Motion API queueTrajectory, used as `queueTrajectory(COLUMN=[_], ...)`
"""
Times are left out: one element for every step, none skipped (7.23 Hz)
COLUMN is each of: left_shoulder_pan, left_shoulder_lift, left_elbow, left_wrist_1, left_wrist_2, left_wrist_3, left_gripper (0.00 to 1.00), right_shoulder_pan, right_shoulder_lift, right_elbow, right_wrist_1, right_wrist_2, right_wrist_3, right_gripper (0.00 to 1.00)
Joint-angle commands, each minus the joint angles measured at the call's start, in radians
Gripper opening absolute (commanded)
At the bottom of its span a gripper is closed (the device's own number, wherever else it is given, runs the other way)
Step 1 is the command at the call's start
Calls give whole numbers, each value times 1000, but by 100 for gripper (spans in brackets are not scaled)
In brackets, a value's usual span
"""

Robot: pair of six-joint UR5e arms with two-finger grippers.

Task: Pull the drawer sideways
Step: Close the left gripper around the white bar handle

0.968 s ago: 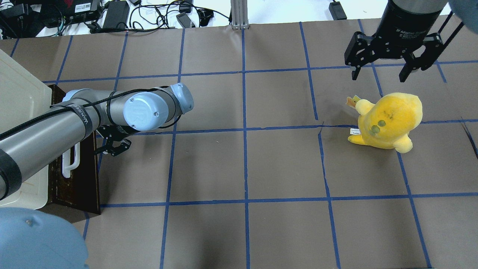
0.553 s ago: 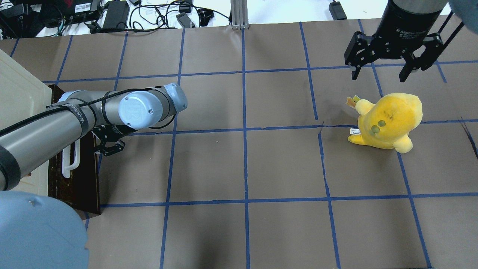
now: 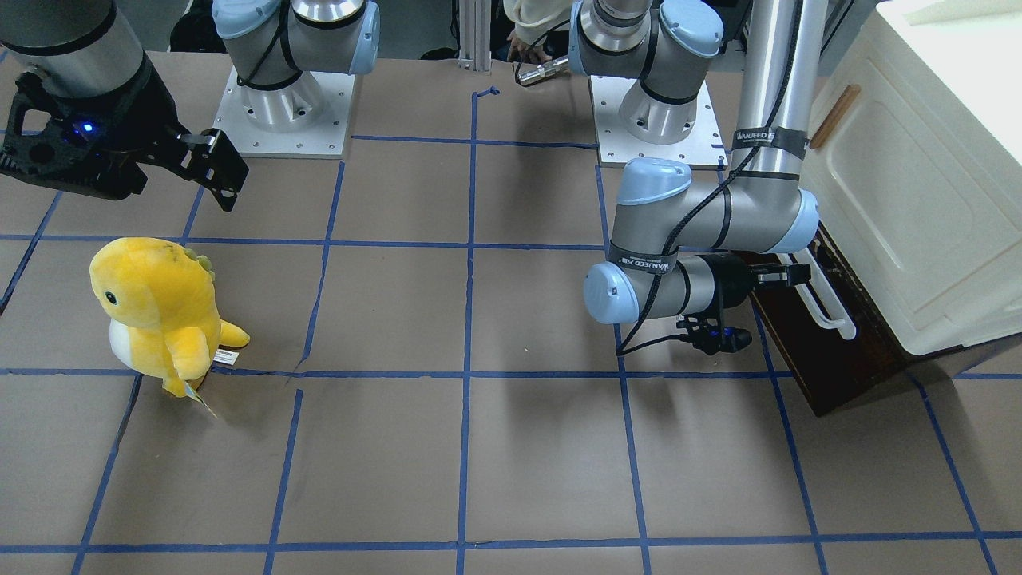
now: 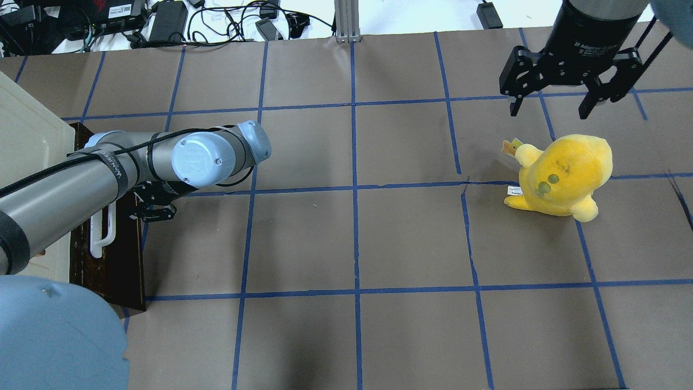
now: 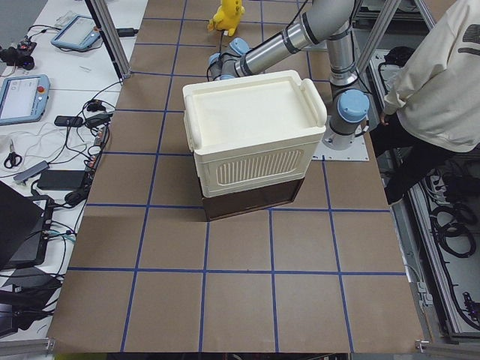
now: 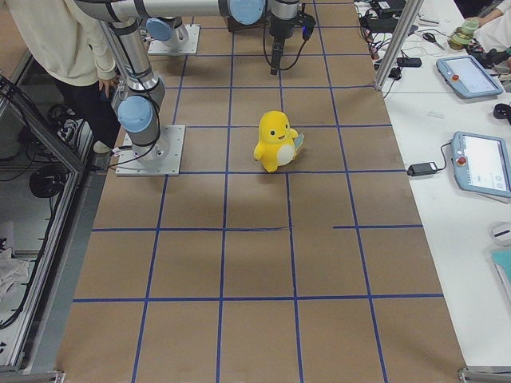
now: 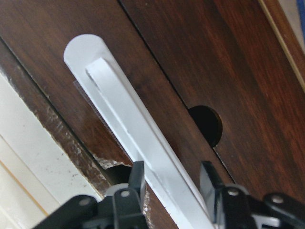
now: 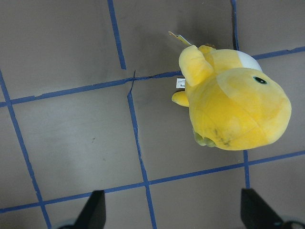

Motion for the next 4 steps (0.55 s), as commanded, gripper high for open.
queueTrajectory(left_shoulder_pan=[0,0,0,-6], left_shoulder_lift=[4,6,4,3], left_elbow=[4,6,6,4], left_wrist_1=[-2,-2,-2,-2], left_wrist_2=[3,5,5,5], left_wrist_3=[-11,-11,-12,-15], left_gripper=[31,30,30,30], right_shoulder_pan=[0,0,-2,-2], right_shoulder_lift=[0,0,0,0], right_elbow=[0,0,0,0], right_wrist_1=[0,0,0,0], right_wrist_2=[0,0,0,0], right_wrist_3=[0,0,0,0], right_gripper=[100,100,100,100])
